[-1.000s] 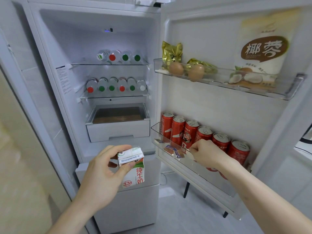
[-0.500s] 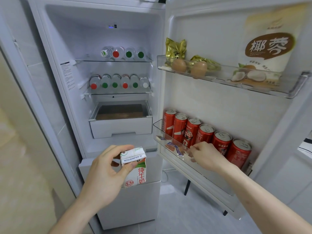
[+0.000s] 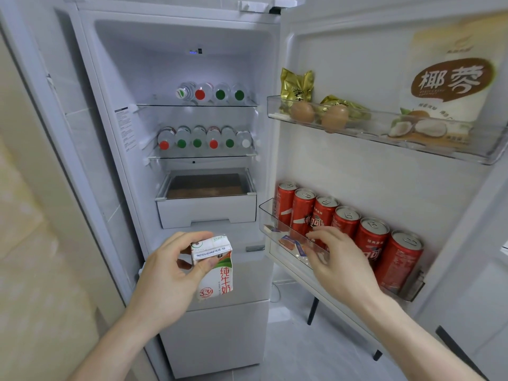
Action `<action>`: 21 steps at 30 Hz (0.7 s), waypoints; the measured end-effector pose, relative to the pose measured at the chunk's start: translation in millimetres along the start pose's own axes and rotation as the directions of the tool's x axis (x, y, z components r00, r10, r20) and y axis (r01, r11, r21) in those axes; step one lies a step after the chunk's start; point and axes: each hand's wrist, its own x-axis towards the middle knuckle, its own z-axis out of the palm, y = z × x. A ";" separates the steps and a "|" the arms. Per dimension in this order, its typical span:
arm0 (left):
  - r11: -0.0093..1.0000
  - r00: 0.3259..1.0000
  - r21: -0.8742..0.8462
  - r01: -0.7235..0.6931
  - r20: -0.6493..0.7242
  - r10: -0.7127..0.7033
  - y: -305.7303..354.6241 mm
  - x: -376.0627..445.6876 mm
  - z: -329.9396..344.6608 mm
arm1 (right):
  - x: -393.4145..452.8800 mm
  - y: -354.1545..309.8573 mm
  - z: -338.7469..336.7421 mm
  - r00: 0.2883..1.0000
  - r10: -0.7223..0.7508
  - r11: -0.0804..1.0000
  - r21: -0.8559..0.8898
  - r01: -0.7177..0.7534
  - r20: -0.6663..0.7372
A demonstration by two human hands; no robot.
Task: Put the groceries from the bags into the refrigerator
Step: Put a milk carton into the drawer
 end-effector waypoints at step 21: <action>0.982 0.986 0.155 0.110 -0.139 -0.088 -89.1 164.2 21.5 | 105.3 -50.1 118.1 0.906 -0.220 0.966 0.207 0.152 0.362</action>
